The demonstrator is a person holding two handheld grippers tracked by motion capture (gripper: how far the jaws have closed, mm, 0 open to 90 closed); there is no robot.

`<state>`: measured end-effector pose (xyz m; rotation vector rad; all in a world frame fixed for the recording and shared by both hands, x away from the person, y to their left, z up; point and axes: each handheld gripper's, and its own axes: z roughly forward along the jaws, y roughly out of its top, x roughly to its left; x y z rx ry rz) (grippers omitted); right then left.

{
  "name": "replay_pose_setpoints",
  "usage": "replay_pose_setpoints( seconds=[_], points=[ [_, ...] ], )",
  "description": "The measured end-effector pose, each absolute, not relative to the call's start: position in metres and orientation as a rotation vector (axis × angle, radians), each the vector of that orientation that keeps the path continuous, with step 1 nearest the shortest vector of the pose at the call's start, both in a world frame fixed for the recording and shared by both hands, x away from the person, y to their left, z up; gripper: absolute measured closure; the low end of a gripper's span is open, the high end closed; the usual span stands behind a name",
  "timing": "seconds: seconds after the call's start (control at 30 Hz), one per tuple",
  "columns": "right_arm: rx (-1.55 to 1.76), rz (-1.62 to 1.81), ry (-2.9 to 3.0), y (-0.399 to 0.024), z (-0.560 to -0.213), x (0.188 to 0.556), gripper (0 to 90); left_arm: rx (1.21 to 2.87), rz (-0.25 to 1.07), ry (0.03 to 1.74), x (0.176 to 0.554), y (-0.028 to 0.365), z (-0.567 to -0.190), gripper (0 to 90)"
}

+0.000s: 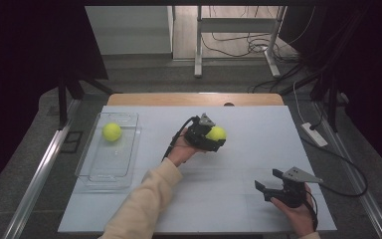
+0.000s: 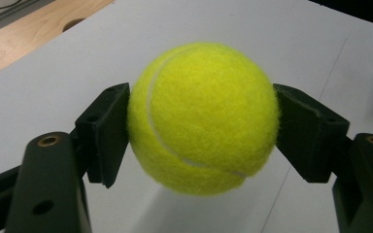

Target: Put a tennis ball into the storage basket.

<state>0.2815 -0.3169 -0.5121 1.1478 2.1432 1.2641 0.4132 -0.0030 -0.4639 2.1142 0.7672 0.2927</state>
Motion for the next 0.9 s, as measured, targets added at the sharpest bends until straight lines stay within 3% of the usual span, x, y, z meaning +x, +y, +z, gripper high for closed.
replay_pose_setpoints(
  seconds=[0.9],
  points=[
    [1.139, 1.266, 2.141, -0.315, -0.509, 0.28, 14.3, 2.082, 0.339, 0.775, 0.395, 0.029, -0.449, 27.0]
  ],
)
